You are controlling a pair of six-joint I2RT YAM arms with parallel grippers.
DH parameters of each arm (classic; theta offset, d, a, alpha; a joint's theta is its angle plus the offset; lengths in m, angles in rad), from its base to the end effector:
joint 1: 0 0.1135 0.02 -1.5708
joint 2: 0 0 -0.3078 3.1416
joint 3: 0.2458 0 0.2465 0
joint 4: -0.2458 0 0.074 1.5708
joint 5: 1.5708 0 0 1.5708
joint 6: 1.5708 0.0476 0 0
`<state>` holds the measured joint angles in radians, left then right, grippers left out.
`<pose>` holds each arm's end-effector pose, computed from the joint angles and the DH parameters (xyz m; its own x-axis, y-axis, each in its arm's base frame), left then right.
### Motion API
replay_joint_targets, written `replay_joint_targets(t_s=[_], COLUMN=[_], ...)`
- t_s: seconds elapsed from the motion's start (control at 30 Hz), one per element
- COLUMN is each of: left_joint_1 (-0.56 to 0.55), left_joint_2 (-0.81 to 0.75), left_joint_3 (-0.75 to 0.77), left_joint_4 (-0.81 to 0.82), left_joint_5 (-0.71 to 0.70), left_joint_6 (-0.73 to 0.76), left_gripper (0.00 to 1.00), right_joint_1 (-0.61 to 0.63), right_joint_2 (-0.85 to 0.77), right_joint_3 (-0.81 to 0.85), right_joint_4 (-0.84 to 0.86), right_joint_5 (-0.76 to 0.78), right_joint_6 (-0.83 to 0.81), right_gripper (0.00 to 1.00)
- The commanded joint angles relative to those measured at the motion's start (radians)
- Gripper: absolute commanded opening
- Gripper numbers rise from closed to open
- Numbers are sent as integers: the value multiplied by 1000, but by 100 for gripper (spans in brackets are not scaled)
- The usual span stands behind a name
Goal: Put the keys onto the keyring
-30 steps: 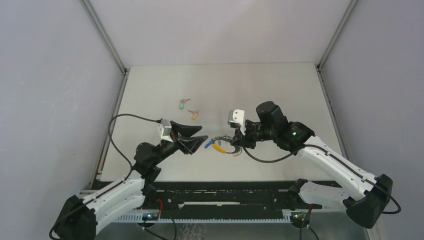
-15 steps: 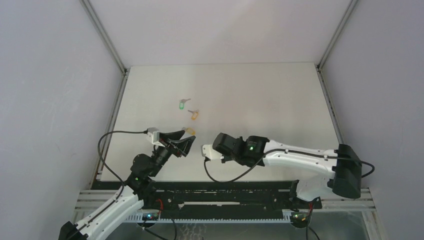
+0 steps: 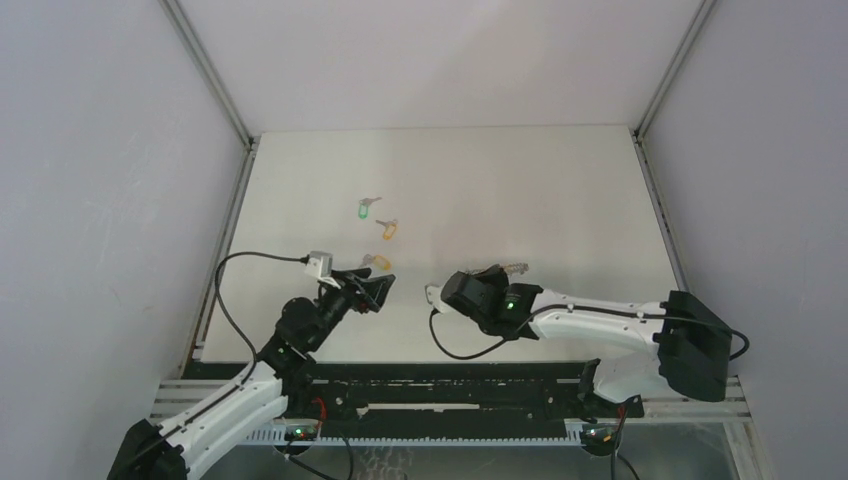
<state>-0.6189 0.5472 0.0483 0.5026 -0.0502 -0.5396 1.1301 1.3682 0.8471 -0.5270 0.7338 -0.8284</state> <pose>0.0970 -0.0661 0.2124 -0.2741 -0.4348 -0.8578 0.4636 0.7218 -0.5139 0.1354 0.2124 0.2532 0.1400 -0.9861 0.0901 -0.6300 -0.1589 -0.7602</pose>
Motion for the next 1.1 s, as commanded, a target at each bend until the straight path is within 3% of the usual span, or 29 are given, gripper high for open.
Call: replay_joint_targets(t_s=[0.0,0.13,0.3,0.5,0.7,1.07], left_joint_1=[3,11,31,50,52,59], left_joint_2=[73,197,272,323,420,489], left_joint_3=[74,139,195,261,330,415], left_joint_4=[97,163,207,228,308,283], left_joint_5=[2,73,186,364,616,869], left_joint_6=[18,35,82,182,251,382], left_gripper=[80,80,78,79,78,71], right_joint_1=[2,-14,-57,-96,-95,-78], right_joint_2=[-108,-137,-304,-440,-449,-432], right_joint_3=[-31,-30,-62,-80,-75,-59], right_joint_4=[165,163,155,122,81,60], right_joint_5=[-28,-47,-298,-395,-413,-488], right_joint_6=[-80,-71,-61,-94,-119,-110], right_gripper=[0,0,0,0,0,0])
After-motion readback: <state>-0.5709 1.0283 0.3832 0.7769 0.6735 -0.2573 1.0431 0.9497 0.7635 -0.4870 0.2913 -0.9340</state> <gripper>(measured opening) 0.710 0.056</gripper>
